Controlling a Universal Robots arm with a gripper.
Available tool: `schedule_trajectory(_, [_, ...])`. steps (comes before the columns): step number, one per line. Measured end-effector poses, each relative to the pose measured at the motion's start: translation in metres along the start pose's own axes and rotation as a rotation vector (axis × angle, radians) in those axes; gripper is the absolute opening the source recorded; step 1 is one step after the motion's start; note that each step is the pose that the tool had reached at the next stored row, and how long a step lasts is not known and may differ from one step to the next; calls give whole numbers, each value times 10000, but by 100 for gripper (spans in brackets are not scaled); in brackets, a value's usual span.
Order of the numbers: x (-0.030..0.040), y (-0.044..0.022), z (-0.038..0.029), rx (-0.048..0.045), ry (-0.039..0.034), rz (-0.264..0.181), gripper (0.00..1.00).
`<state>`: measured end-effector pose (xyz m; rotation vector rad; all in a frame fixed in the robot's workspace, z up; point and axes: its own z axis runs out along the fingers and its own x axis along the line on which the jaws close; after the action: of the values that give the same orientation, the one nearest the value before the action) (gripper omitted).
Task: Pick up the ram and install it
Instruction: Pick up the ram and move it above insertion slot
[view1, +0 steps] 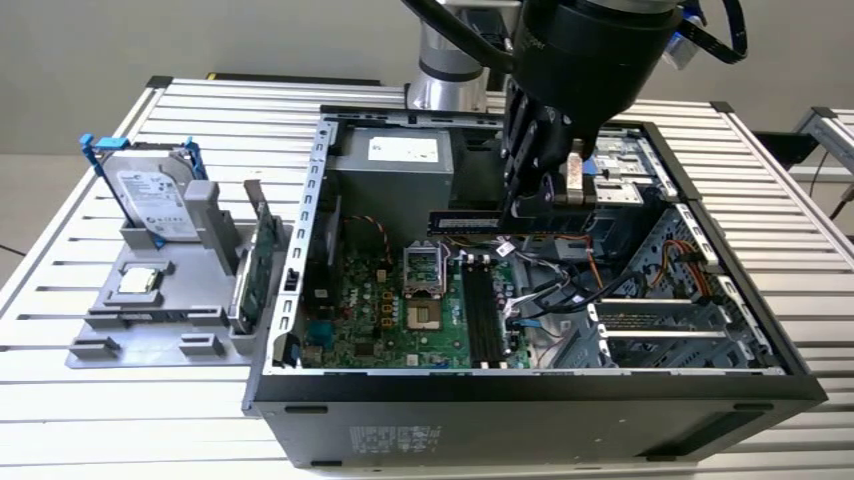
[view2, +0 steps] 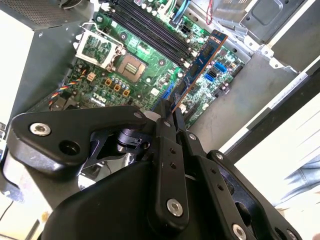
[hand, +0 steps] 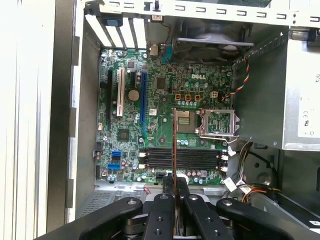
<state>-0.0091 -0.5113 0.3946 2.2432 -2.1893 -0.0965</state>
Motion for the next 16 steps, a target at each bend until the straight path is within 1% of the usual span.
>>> schedule_trajectory(5, [0,0,0,0,0,6,0])
schedule_trajectory(8, [0,0,0,4,-4,92,0])
schedule_trajectory(16, [0,-7,5,34,-40,850,0])
